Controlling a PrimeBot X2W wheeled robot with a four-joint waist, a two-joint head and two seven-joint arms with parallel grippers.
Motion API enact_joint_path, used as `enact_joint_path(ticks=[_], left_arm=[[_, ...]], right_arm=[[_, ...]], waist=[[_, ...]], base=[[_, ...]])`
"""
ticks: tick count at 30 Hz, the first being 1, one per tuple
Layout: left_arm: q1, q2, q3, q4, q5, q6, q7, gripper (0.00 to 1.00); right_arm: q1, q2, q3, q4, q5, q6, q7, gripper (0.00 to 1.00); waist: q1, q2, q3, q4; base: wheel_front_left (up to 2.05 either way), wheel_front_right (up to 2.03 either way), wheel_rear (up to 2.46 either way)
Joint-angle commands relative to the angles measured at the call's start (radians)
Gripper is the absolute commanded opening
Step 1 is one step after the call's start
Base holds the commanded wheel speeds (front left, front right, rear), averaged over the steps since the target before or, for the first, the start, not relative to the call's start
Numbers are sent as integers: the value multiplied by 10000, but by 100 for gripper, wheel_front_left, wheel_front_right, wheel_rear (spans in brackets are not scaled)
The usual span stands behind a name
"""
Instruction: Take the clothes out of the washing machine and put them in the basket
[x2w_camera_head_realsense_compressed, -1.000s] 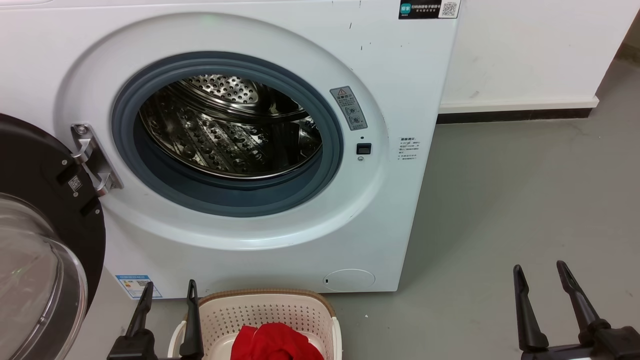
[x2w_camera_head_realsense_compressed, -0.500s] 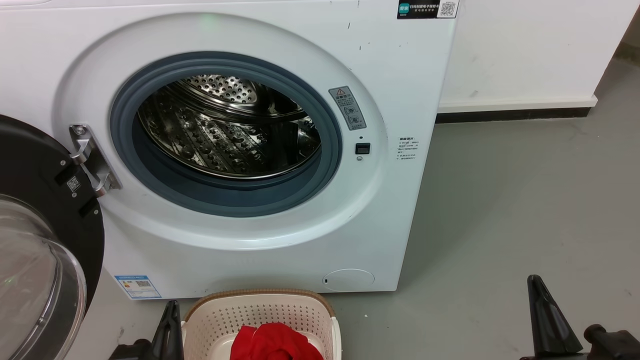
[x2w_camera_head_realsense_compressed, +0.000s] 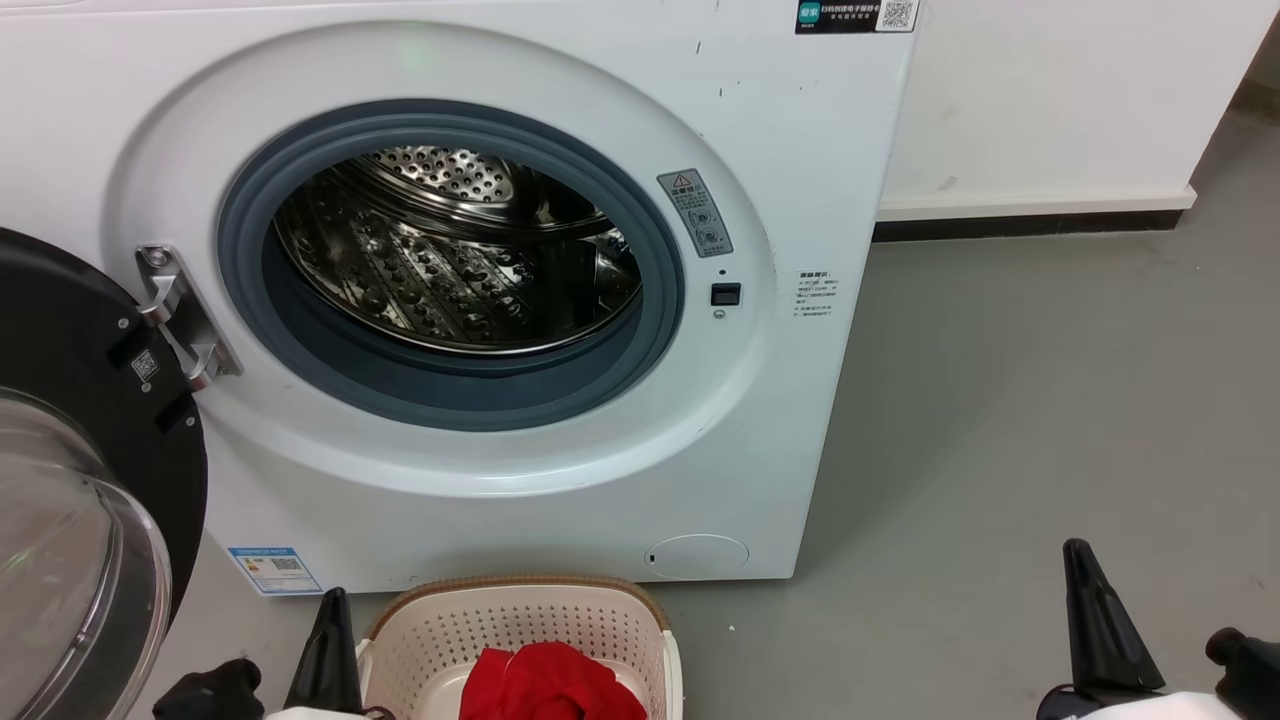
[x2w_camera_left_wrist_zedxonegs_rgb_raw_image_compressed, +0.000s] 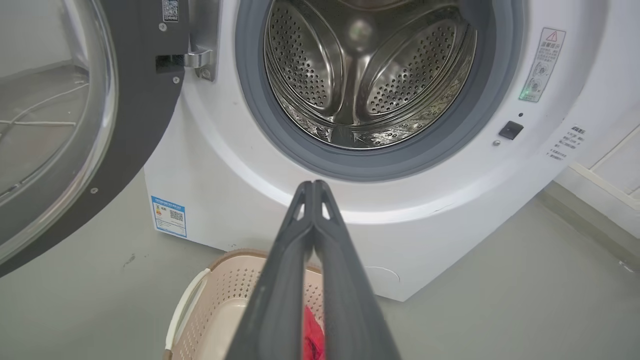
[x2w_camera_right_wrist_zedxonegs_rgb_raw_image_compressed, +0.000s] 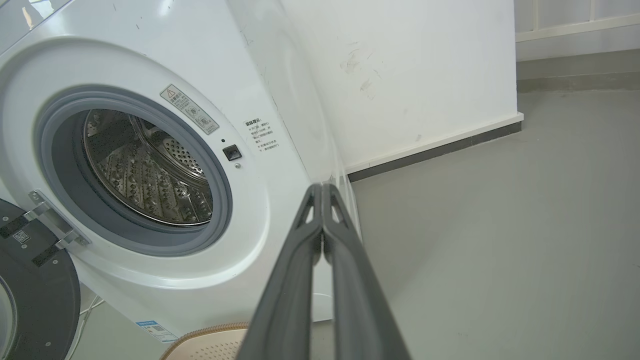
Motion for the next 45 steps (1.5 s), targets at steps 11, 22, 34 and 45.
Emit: enact_joint_path(ticks=[11, 22, 34, 45], left_arm=[[-599, 21, 126, 66, -2106, -210, 459, 0], [-893, 23, 209, 234, -3786, -344, 856, 0], [-1188, 24, 294, 400, -5414, -484, 1238, 0], [-1403, 25, 356, 527, -6634, -589, 1529, 0]], right_arm=[[-662, -167, 25, 230, 2218, -2, 402, 0], [-990, -218, 12, 526, 3945, -2, 755, 0], [-1309, -248, -26, 816, 5600, -2, 1120, 0], [-1542, -259, -69, 1042, 6828, -3, 1400, 0]], waist=[[-1, 0, 45, 26], [-1, 0, 89, 52], [-1, 0, 138, 80], [-1, 0, 178, 103]], base=[[0, 0, 0], [0, 0, 0], [0, 0, 0], [0, 0, 0]])
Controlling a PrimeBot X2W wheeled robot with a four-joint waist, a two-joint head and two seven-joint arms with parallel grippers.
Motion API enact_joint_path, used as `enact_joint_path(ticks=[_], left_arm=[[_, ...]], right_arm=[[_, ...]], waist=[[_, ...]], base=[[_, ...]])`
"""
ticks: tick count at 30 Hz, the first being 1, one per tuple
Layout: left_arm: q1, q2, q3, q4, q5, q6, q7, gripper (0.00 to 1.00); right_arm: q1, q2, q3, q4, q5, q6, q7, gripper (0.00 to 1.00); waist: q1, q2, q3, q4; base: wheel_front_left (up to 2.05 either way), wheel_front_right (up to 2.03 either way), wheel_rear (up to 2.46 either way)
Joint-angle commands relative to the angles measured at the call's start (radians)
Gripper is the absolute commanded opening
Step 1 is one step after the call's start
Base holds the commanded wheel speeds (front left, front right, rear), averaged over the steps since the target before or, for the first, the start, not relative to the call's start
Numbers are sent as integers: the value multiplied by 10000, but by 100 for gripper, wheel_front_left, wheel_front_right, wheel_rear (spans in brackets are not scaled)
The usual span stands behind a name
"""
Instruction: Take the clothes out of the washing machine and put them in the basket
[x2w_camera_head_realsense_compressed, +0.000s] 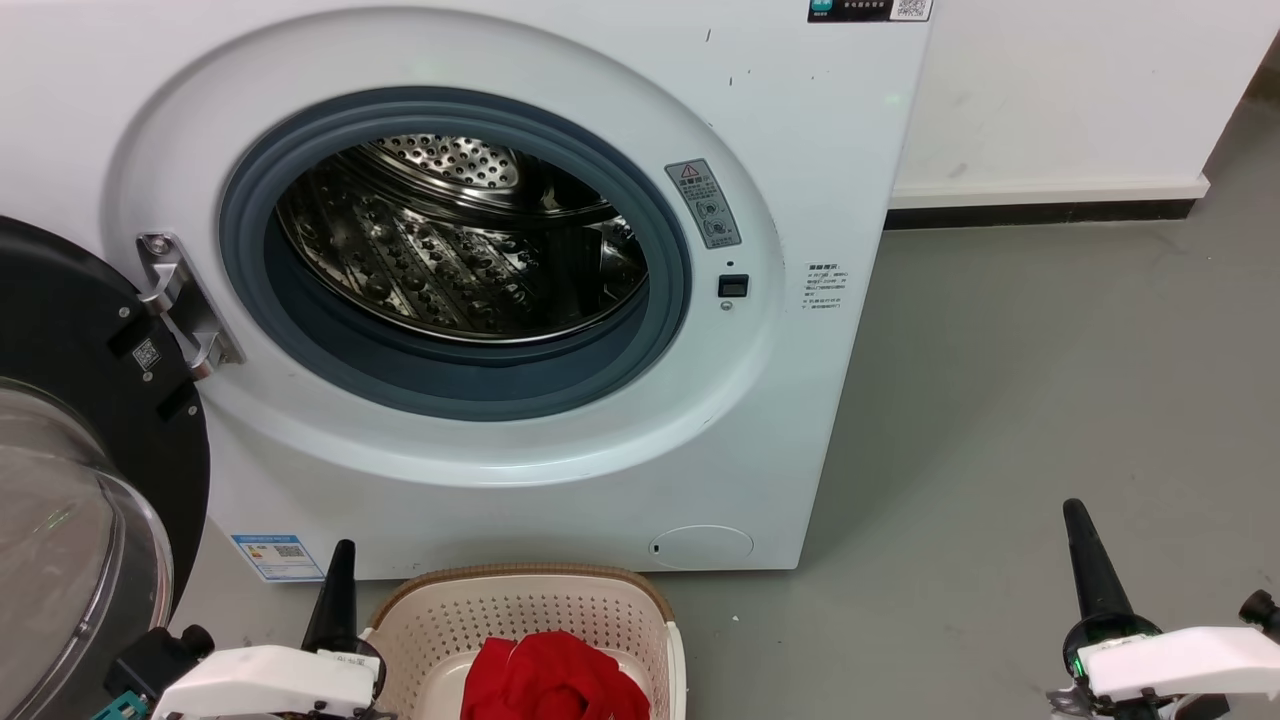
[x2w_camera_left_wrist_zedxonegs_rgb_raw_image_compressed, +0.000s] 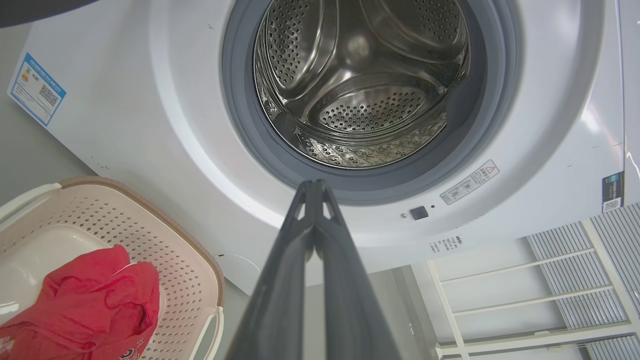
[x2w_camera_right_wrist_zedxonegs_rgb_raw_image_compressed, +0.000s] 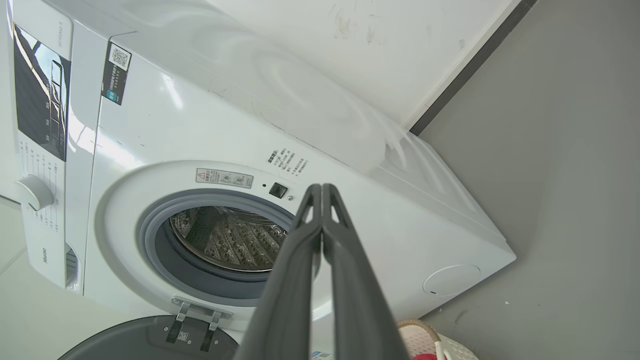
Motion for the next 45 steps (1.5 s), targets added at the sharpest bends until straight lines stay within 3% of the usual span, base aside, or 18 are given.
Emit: enact_joint_path(ticks=[1, 45], left_arm=[[-223, 23, 41, -59, -197, -99, 61, 0], [-962, 25, 251, 393, -4428, -443, 1050, 0]], right_arm=[[-257, -73, -23, -24, 203, -1, 37, 0], [-1100, -16, -273, 757, 4366, -2, 1112, 0]], waist=[[-1, -1, 2, 2], [-1, -1, 179, 104]], base=[[0, 0, 0], [0, 0, 0]])
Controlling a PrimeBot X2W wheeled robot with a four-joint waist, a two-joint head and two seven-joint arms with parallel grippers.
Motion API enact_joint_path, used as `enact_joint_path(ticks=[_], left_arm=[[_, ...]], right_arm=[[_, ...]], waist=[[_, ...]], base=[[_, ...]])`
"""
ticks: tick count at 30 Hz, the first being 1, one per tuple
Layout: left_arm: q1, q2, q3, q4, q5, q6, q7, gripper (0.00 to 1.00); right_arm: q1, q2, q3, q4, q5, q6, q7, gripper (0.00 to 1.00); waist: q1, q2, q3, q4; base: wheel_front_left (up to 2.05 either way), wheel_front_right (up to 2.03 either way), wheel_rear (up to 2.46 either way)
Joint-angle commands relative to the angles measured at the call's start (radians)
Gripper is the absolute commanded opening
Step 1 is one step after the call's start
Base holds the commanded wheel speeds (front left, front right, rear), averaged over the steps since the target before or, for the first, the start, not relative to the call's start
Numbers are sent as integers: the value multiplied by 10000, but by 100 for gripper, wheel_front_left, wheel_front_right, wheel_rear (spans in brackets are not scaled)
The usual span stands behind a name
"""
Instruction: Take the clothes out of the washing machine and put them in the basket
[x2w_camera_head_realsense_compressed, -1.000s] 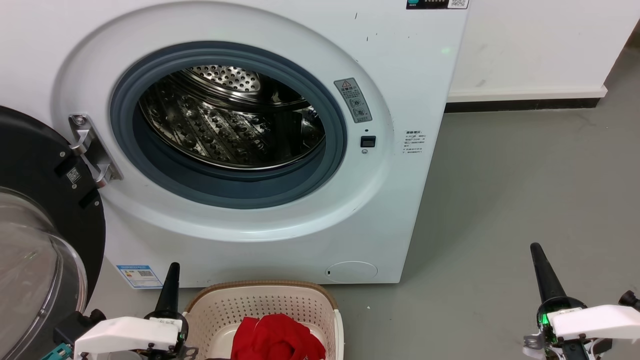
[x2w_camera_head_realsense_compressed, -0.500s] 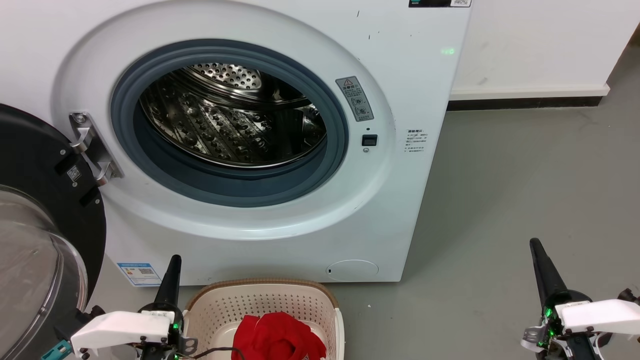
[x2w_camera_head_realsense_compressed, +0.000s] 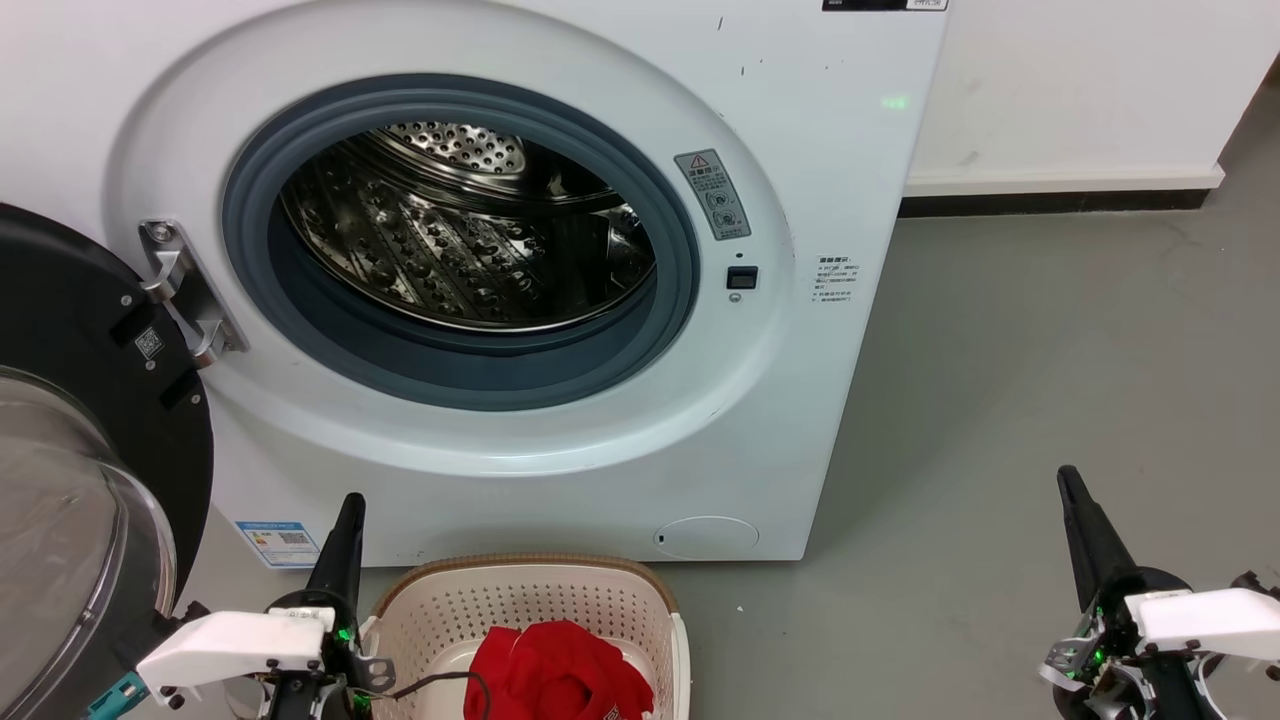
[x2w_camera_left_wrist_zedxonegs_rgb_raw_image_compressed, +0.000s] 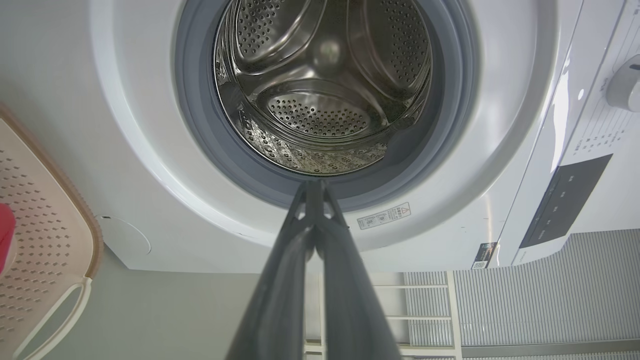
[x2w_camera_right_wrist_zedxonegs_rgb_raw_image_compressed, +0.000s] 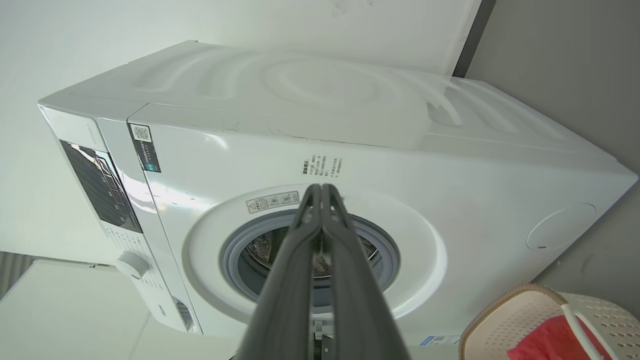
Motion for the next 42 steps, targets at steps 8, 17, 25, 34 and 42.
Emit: enact_joint_path(ticks=[8, 17, 25, 34, 42], left_arm=[[-263, 20, 67, 67, -734, -117, 175, 0], [-360, 21, 99, 142, -1392, -164, 336, 0], [-353, 21, 96, 135, -1379, -169, 333, 0], [-352, 21, 95, 133, -1380, -169, 333, 0], [-352, 21, 95, 132, -1379, -169, 332, 0]], right_arm=[[-326, 10, -67, 131, 714, -3, 207, 0], [-439, 30, -123, 256, 1352, -3, 389, 0], [-452, 61, -157, 255, 1303, -3, 410, 0], [-456, 86, -188, 258, 1267, -3, 438, 0], [-459, 106, -220, 260, 1247, -3, 478, 0]], waist=[[0, 0, 33, 19], [0, 0, 69, 40], [0, 0, 72, 42], [0, 0, 72, 42], [0, 0, 71, 42]], base=[[0, 0, 0], [0, 0, 0], [0, 0, 0], [0, 0, 0], [0, 0, 0]])
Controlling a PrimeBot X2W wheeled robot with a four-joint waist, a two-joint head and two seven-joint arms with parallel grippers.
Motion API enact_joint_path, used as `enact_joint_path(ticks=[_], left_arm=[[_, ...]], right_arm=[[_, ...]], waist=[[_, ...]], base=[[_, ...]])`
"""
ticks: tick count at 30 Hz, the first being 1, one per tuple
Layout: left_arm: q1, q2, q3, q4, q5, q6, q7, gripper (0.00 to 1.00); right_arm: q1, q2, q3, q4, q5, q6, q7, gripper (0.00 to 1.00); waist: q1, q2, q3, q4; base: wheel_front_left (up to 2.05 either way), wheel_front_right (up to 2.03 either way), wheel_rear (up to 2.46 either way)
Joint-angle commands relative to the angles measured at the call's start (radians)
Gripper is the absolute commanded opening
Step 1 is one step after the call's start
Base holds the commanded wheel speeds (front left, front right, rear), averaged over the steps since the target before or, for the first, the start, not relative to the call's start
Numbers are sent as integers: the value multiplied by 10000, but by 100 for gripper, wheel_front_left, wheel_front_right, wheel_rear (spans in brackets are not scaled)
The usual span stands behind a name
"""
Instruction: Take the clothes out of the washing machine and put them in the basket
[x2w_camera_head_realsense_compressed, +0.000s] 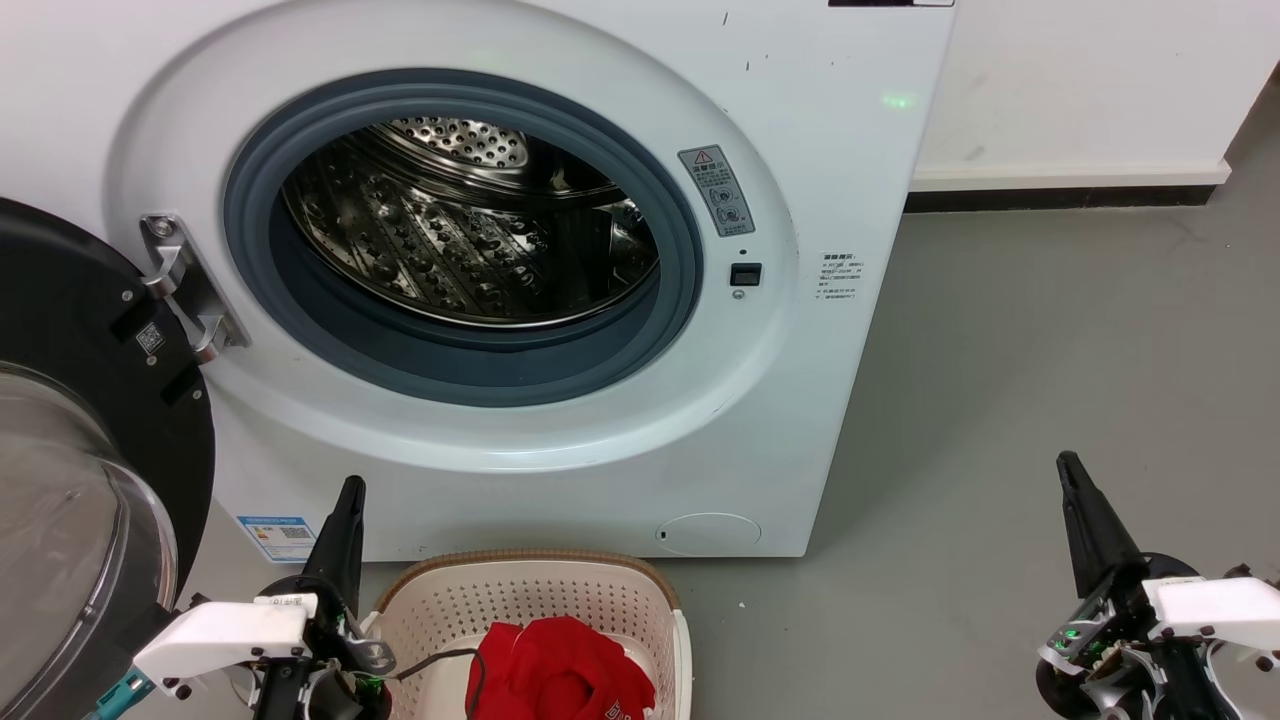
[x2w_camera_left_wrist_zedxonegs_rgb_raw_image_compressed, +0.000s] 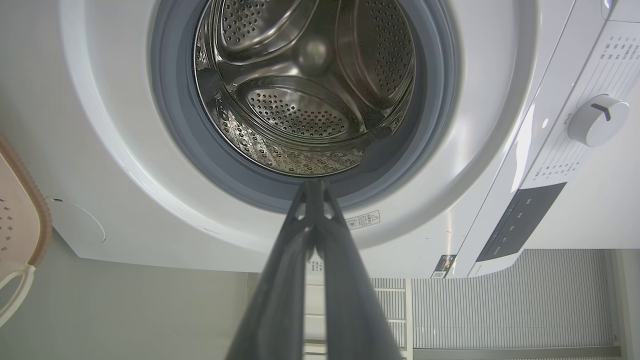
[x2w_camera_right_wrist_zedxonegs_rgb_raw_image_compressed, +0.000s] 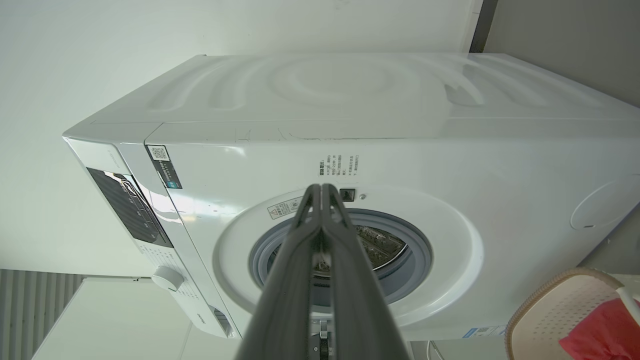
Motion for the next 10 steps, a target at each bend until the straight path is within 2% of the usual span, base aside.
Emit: enact_joint_path(ticks=[1, 10], left_arm=[[-75, 19, 26, 0, 4, -38, 27, 0], [-75, 19, 25, -1, 3, -38, 26, 0]], right_arm=[[-137, 28, -19, 17, -26, -3, 54, 0], [-138, 48, -49, 20, -55, -3, 69, 0]], waist=[[0, -1, -1, 0], [0, -1, -1, 0]], base=[[0, 0, 0], [0, 0, 0]])
